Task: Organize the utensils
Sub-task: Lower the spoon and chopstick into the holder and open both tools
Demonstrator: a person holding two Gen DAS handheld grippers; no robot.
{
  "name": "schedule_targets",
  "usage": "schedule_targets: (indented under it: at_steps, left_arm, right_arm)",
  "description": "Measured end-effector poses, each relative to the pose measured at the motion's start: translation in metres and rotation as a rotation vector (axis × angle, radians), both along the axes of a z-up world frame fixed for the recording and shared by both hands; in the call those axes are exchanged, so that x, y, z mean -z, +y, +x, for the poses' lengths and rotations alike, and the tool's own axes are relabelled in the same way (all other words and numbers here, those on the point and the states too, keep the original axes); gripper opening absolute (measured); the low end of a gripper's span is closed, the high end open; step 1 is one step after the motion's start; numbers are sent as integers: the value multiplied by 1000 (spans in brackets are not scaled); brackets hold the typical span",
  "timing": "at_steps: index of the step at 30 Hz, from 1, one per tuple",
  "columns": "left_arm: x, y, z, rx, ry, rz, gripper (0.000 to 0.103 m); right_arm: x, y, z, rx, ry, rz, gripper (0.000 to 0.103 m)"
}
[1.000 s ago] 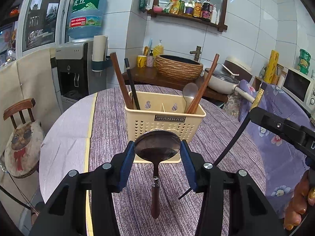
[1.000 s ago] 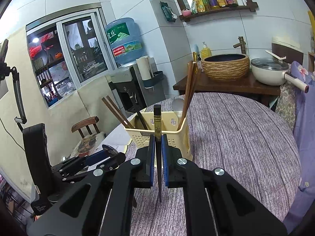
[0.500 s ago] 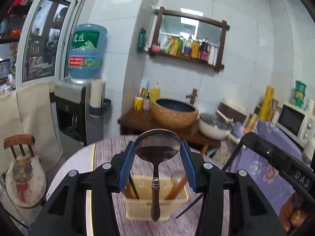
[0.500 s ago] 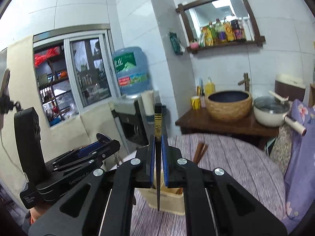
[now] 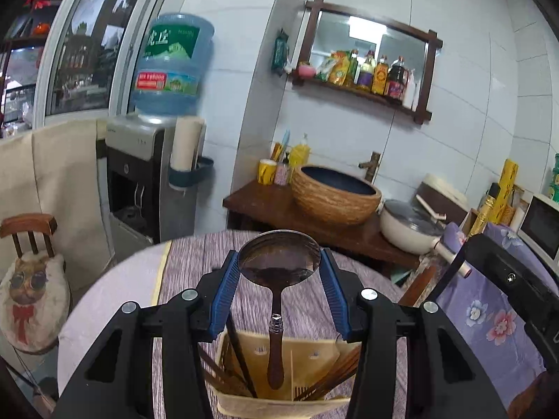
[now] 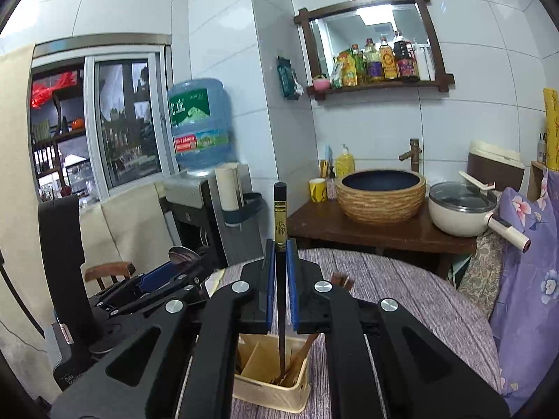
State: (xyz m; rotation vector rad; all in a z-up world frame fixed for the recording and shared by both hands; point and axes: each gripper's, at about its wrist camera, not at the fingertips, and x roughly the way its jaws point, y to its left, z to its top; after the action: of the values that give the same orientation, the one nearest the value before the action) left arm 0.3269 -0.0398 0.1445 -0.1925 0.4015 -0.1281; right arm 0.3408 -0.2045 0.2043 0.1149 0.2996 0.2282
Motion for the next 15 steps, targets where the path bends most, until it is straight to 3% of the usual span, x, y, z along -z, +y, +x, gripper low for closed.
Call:
schedule_targets:
  at_steps: [2,5,15]
  left_arm:
    - [8,-4,-9,-18,-46,69,47]
    - [10,-8,-20,11,-83,99,47]
    - [12,-16,-16,57,-67,150,47]
  right_arm:
    - [15,1,1,-1,18,-4,8]
    - [33,0,4,-7,50,1,8]
    - [68,3,-1,-8,81,-24,5]
